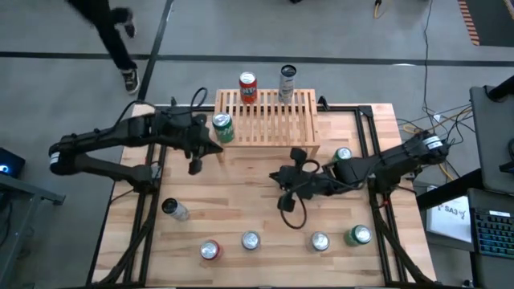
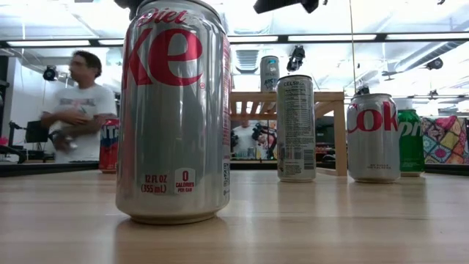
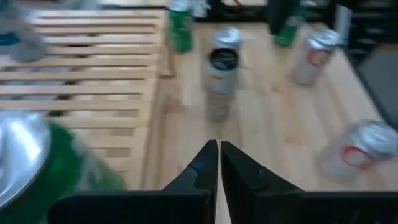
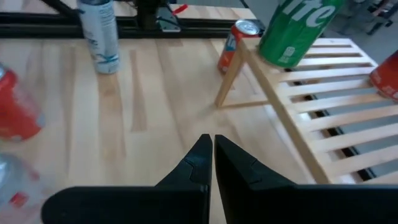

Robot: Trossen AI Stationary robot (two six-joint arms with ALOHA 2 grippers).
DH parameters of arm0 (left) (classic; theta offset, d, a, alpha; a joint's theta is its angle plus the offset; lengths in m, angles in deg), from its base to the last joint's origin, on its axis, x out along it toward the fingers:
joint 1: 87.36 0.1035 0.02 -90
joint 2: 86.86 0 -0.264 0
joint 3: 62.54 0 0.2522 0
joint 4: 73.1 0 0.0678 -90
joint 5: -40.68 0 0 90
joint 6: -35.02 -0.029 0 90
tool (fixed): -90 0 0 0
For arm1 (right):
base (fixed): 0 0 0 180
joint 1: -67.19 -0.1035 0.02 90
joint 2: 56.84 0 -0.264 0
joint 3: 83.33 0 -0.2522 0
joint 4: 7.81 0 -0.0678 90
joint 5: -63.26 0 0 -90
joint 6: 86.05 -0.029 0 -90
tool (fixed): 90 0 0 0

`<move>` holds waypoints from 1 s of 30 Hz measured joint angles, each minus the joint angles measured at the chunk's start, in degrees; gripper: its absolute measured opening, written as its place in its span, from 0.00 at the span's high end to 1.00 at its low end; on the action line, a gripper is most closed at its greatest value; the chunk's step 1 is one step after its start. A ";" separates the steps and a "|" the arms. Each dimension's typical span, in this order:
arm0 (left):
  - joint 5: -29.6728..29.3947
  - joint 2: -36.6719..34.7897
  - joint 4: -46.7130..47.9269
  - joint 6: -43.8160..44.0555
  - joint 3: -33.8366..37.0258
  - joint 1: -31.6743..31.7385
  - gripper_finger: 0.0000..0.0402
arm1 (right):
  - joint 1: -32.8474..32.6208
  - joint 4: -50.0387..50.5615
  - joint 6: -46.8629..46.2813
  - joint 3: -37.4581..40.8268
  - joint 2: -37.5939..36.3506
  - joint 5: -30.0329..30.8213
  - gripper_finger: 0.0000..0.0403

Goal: Place canned beverage on shelf
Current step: Put the middle left green soda can on the shelf

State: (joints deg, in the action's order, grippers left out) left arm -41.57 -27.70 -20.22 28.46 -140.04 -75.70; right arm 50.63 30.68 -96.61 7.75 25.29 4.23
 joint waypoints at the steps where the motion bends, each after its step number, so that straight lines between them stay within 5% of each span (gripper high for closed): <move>1: -1.27 -0.85 -1.19 0.63 1.91 0.00 1.00 | 0.68 -0.33 0.56 0.00 0.15 -0.03 0.98; 12: -9.63 -7.02 -22.02 3.94 18.89 0.00 1.00 | 7.20 -0.22 2.35 0.00 0.15 -0.08 0.98; 30: -16.94 -6.87 -28.78 4.29 22.64 0.02 1.00 | 7.98 -0.18 2.19 0.00 0.15 -0.10 0.98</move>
State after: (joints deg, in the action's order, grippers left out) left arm -58.51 -34.57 -48.99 32.75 -117.40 -75.68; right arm 58.62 30.50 -94.42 7.75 25.44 4.13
